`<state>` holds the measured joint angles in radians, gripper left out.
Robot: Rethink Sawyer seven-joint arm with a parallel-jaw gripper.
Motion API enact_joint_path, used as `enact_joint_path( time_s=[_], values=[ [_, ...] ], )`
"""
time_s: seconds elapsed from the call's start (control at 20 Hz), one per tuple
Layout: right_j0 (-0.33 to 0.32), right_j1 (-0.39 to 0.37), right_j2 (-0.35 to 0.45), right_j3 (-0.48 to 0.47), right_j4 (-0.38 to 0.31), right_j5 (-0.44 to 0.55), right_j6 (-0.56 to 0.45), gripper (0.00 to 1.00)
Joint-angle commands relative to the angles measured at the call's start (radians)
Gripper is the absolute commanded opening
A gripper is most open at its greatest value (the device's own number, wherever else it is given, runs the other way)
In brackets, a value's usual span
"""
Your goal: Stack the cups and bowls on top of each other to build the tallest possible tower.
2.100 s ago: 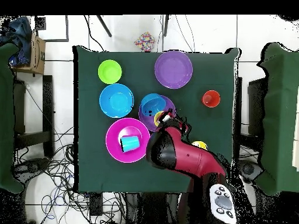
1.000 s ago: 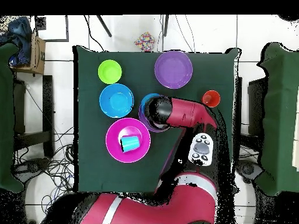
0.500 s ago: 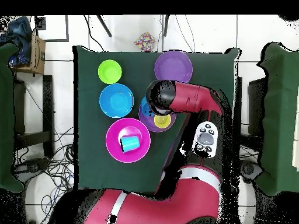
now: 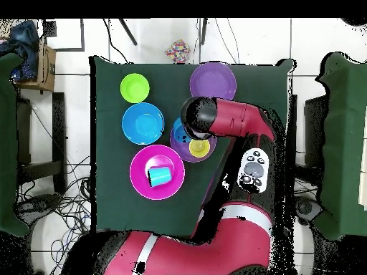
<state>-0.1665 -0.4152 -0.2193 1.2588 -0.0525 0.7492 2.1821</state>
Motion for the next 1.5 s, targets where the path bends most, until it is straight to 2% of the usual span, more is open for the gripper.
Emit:
enact_joint_path(
  time_s=[0.05, 0.1, 0.2, 0.35, 0.6, 0.9, 1.15, 1.5],
  values=[
    [-0.013, 0.015, 0.134, 0.026, 0.008, -0.126, 0.033, 1.00],
    [-0.023, 0.016, 0.156, 0.046, 0.046, -0.129, 0.062, 1.00],
    [-0.025, 0.019, 0.174, 0.063, 0.080, -0.142, 0.090, 1.00],
    [-0.016, 0.022, 0.175, 0.091, 0.141, -0.166, 0.161, 1.00],
    [-0.035, 0.004, 0.207, 0.188, 0.236, -0.246, 0.184, 1.00],
    [-0.047, -0.007, 0.237, 0.272, 0.310, -0.325, 0.182, 1.00],
    [-0.095, -0.016, 0.310, 0.362, 0.372, -0.408, 0.169, 1.00],
    [-0.158, -0.011, 0.401, 0.427, 0.384, -0.486, 0.127, 1.00]
  ],
)
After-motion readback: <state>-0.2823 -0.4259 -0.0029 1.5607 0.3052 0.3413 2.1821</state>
